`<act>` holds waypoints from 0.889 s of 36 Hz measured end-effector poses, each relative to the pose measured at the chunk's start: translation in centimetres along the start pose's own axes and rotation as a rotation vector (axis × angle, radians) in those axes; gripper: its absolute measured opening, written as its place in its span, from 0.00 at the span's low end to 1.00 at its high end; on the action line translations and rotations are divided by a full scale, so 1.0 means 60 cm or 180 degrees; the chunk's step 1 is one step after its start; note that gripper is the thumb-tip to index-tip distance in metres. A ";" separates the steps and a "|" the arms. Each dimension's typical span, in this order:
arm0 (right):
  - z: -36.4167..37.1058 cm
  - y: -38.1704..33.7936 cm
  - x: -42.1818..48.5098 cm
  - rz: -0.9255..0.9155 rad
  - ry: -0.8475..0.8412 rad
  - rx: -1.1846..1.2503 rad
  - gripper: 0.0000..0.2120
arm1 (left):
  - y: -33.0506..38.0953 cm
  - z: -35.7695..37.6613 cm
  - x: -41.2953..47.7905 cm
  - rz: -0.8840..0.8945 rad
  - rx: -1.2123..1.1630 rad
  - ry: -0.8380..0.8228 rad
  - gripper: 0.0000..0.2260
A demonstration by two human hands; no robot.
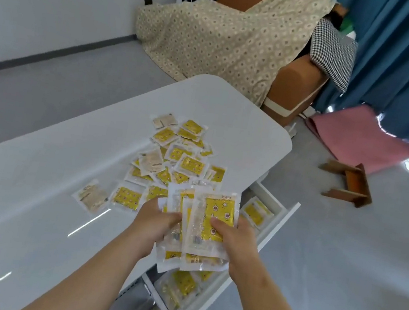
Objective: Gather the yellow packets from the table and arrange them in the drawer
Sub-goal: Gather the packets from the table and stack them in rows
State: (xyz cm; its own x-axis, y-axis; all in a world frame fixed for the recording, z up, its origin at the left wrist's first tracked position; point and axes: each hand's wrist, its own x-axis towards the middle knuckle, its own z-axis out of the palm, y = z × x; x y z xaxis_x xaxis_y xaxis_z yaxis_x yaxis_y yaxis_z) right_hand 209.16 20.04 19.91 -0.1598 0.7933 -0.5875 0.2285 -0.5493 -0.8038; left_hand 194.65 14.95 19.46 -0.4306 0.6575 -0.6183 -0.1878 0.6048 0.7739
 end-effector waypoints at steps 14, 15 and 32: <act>-0.173 0.001 0.205 0.0164 -0.1200 -0.0876 0.07 | -0.048 0.214 0.058 -0.0441 -0.0712 0.0948 0.21; -0.180 0.007 0.216 0.0211 -0.1297 -0.0928 0.07 | -0.057 0.228 0.059 -0.0492 -0.0771 0.1086 0.22; -0.156 0.181 0.324 0.0774 -0.1931 -0.1637 0.11 | -0.244 0.298 0.121 -0.1299 -0.1362 0.1854 0.25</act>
State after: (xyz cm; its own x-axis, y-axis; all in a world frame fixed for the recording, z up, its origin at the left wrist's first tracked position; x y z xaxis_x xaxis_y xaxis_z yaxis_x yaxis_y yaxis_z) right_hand 217.52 31.99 0.64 -0.5057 0.3079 -0.8059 0.7103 -0.3816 -0.5914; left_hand 210.06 18.89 1.21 -0.6220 0.0142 -0.7829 -0.6973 0.4449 0.5620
